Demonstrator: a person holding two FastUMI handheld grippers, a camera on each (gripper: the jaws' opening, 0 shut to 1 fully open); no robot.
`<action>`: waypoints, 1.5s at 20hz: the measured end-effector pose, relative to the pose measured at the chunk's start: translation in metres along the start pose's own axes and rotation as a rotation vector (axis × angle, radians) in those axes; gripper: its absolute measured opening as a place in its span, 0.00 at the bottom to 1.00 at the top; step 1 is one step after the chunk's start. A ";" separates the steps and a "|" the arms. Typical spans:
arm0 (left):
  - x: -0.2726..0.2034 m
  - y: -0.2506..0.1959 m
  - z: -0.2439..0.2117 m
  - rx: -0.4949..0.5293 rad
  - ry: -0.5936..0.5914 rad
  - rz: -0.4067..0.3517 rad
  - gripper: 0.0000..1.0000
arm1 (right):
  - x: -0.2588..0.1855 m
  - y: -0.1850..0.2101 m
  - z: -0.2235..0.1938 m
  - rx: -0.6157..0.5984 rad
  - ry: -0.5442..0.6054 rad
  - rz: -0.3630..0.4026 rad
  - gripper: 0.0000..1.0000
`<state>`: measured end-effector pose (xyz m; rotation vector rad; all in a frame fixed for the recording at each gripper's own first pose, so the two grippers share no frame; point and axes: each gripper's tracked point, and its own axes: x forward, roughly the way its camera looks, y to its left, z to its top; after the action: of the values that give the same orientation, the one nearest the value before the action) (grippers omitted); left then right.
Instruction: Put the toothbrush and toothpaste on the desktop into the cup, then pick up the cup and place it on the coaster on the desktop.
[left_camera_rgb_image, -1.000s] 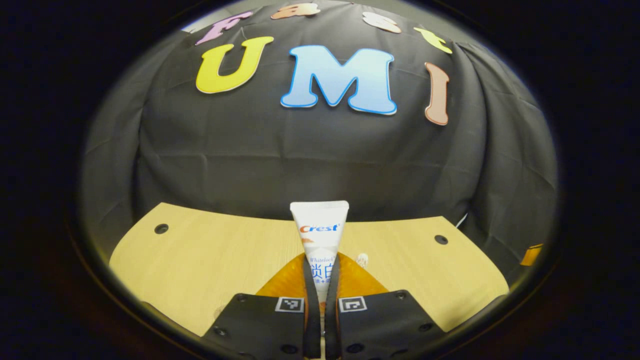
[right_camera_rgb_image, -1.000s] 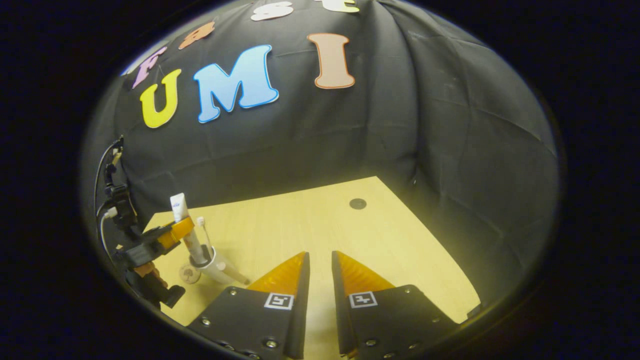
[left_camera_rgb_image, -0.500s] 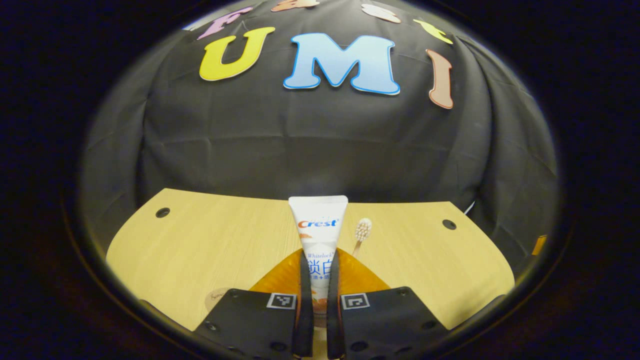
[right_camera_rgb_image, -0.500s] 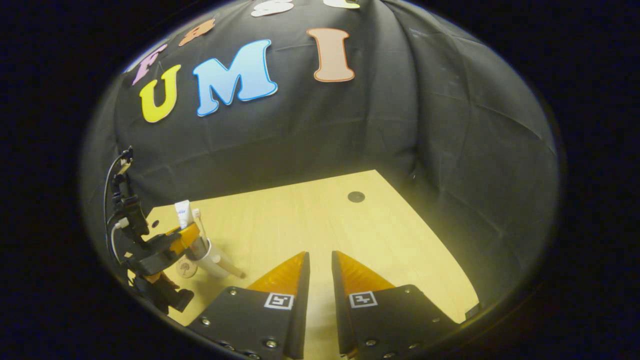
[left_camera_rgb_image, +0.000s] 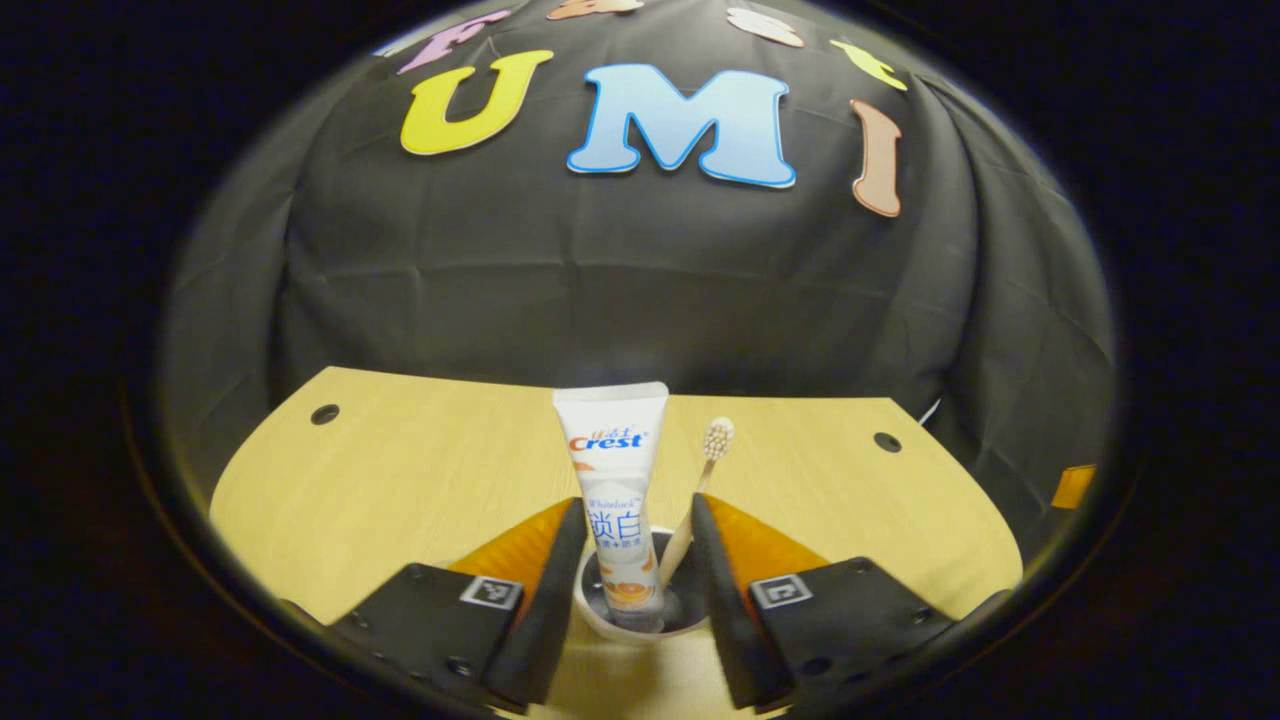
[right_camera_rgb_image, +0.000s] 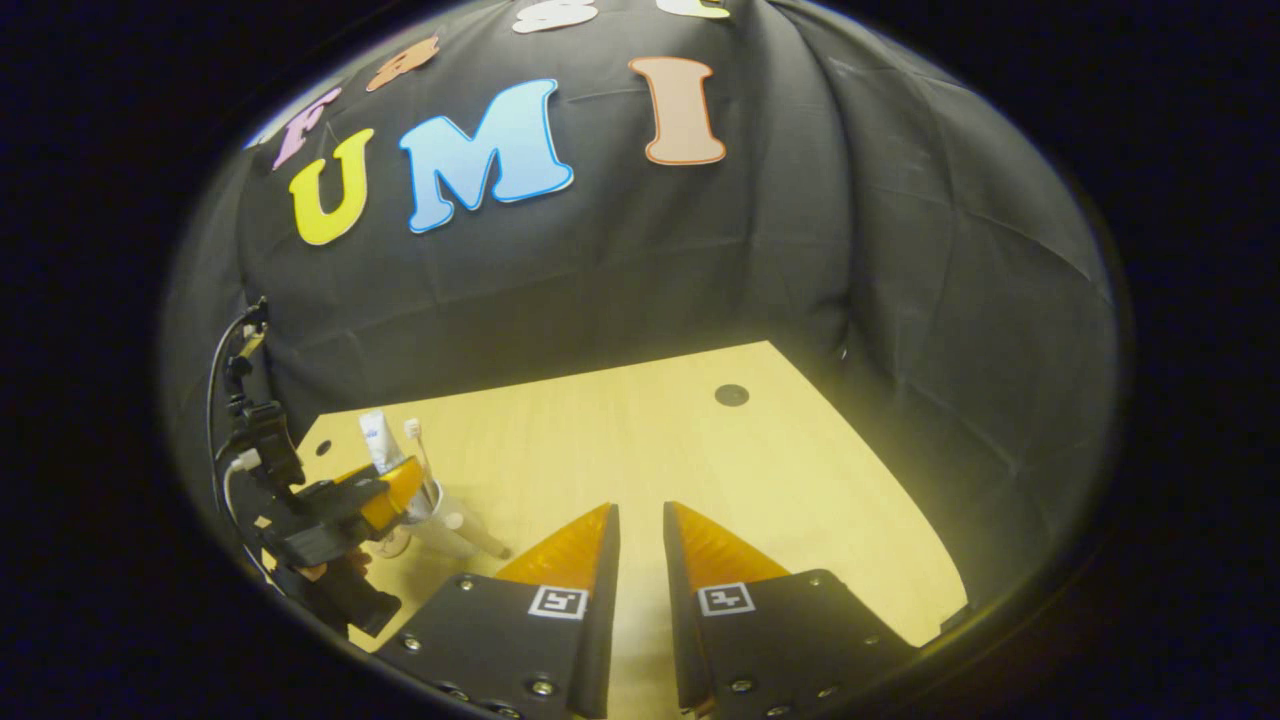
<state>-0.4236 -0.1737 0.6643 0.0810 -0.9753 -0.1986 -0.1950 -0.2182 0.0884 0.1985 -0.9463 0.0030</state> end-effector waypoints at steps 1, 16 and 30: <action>-0.002 -0.001 0.002 0.003 -0.005 -0.003 0.95 | 0.001 0.002 0.000 -0.004 -0.001 0.004 0.24; -0.068 0.022 0.016 -0.027 -0.037 0.011 0.96 | 0.007 0.053 -0.001 -0.091 0.039 0.155 0.25; -0.150 0.115 -0.005 -0.088 -0.029 0.136 0.98 | 0.037 0.139 -0.041 -0.407 0.226 0.401 0.80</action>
<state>-0.4856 -0.0306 0.5576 -0.0690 -0.9959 -0.1172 -0.1522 -0.0776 0.1185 -0.3629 -0.7302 0.1974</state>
